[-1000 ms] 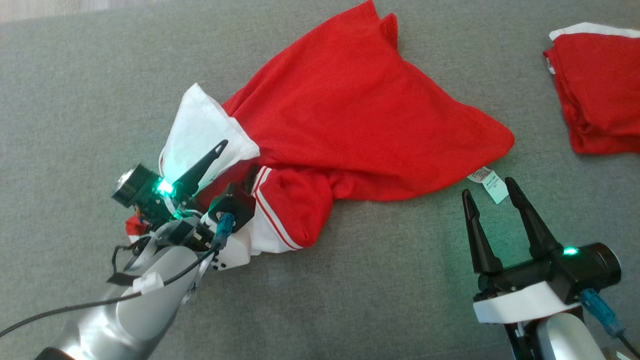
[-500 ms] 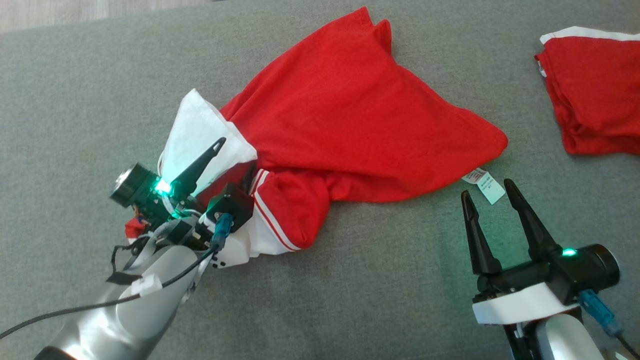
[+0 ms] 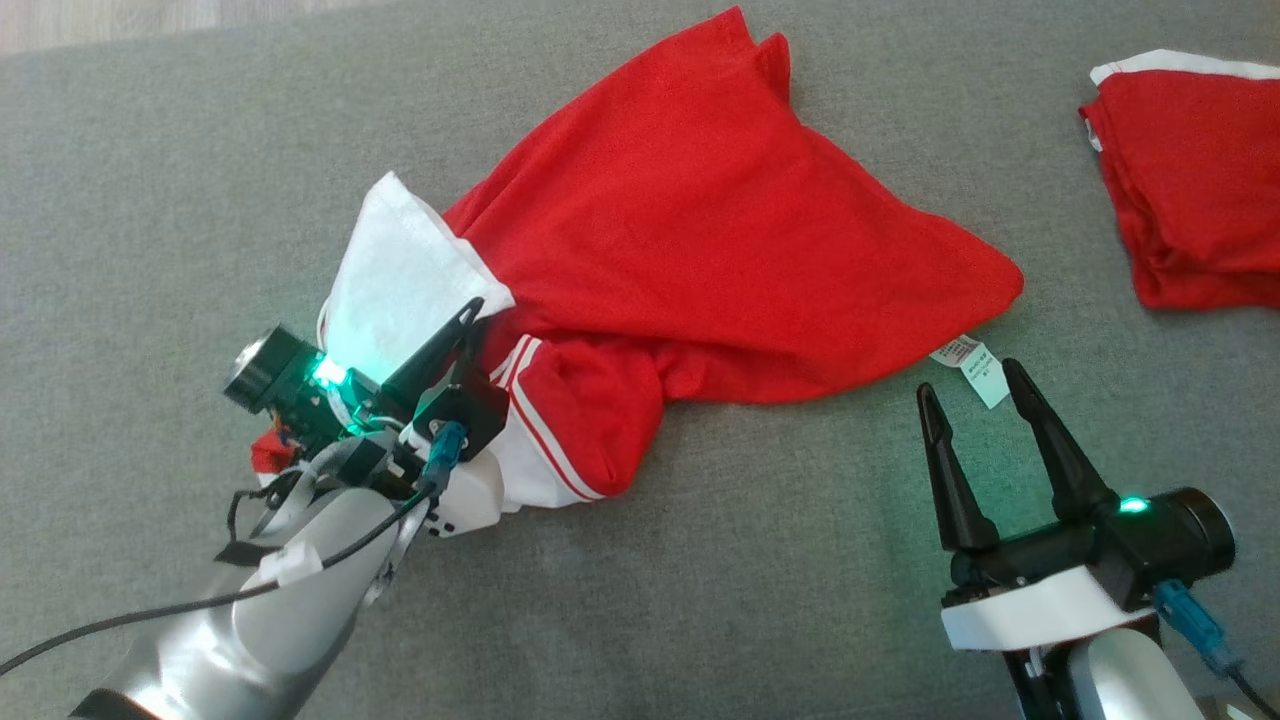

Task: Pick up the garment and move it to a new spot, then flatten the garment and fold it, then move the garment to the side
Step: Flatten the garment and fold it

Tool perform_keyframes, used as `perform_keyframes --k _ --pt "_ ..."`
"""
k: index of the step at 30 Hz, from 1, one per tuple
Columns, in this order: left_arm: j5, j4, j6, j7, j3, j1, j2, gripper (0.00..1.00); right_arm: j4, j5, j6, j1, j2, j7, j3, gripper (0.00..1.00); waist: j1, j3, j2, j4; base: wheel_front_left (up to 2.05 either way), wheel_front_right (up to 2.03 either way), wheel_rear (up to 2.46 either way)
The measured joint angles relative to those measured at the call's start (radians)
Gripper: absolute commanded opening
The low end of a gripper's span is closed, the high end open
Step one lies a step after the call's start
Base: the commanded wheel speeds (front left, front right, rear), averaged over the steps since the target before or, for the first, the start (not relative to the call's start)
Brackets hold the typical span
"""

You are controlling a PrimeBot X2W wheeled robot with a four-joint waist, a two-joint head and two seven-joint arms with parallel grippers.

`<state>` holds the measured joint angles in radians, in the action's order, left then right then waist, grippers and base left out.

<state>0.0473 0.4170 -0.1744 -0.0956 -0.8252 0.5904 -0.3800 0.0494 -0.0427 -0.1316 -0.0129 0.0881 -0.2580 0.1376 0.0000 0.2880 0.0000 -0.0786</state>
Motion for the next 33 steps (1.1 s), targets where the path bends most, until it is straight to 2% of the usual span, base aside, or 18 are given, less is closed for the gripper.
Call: perform_keyframes --k 7,11,14,16,18,22,23,24,28,33 --pt "0.006 -0.01 0.005 0.032 -0.003 0.005 0.0 0.0 -0.005 0.0 0.0 0.001 0.005 0.0 -0.002 1.0 0.0 0.011 0.0 0.01 0.0 0.0 0.0" --pt "0.016 -0.072 -0.029 0.069 0.015 0.008 -0.005 0.0 -0.03 -0.005 0.0 0.014 0.022 0.0 0.0 1.0 0.0 0.017 0.0 0.035 0.0 0.0 0.0" --pt "0.016 -0.137 -0.057 0.083 0.03 0.008 -0.029 0.0 -0.03 -0.055 0.0 0.077 0.036 0.0 -0.016 1.0 0.0 0.026 0.0 0.063 0.0 0.0 0.0" --pt "0.022 -0.185 -0.073 0.095 0.056 0.008 -0.049 0.0 0.001 -0.094 0.0 0.146 0.076 0.0 -0.027 1.0 0.0 0.034 0.0 0.086 0.0 0.0 0.0" --pt "0.073 -0.238 -0.073 0.12 0.097 0.006 -0.057 0.0 0.073 -0.126 0.0 0.227 0.137 0.01 -0.035 1.0 0.0 0.045 0.0 0.109 0.0 0.0 0.0" --pt "0.124 -0.31 -0.073 0.142 0.152 0.016 -0.078 0.0 0.204 -0.201 0.0 0.427 0.294 0.132 -0.018 1.0 0.0001 0.084 0.0 0.15 0.0 0.0 0.0" --pt "0.124 -0.31 -0.073 0.142 0.152 0.016 -0.078 0.0 0.204 -0.201 0.0 0.427 0.294 0.132 -0.018 1.0 0.0001 0.084 0.0 0.15 0.0 0.0 0.0" --pt "0.13 -0.32 -0.072 0.143 0.161 0.023 -0.087 0.0 0.232 -0.24 0.0 0.487 0.327 0.166 -0.004 1.0 0.0001 0.097 0.0 0.16 0.0 0.0 0.0" --pt "0.138 -0.356 -0.076 0.151 0.194 0.06 -0.104 0.0 0.317 -0.376 0.0 0.72 0.427 0.275 0.112 1.0 0.0002 0.154 0.0 0.199 0.0 0.0 0.0" --pt "0.139 -0.372 -0.082 0.172 0.212 0.115 -0.104 0.0 0.437 -0.461 0.0 0.922 0.542 0.376 0.306 1.0 0.0003 0.227 -0.0001 0.254 0.0 0.0 0.0"
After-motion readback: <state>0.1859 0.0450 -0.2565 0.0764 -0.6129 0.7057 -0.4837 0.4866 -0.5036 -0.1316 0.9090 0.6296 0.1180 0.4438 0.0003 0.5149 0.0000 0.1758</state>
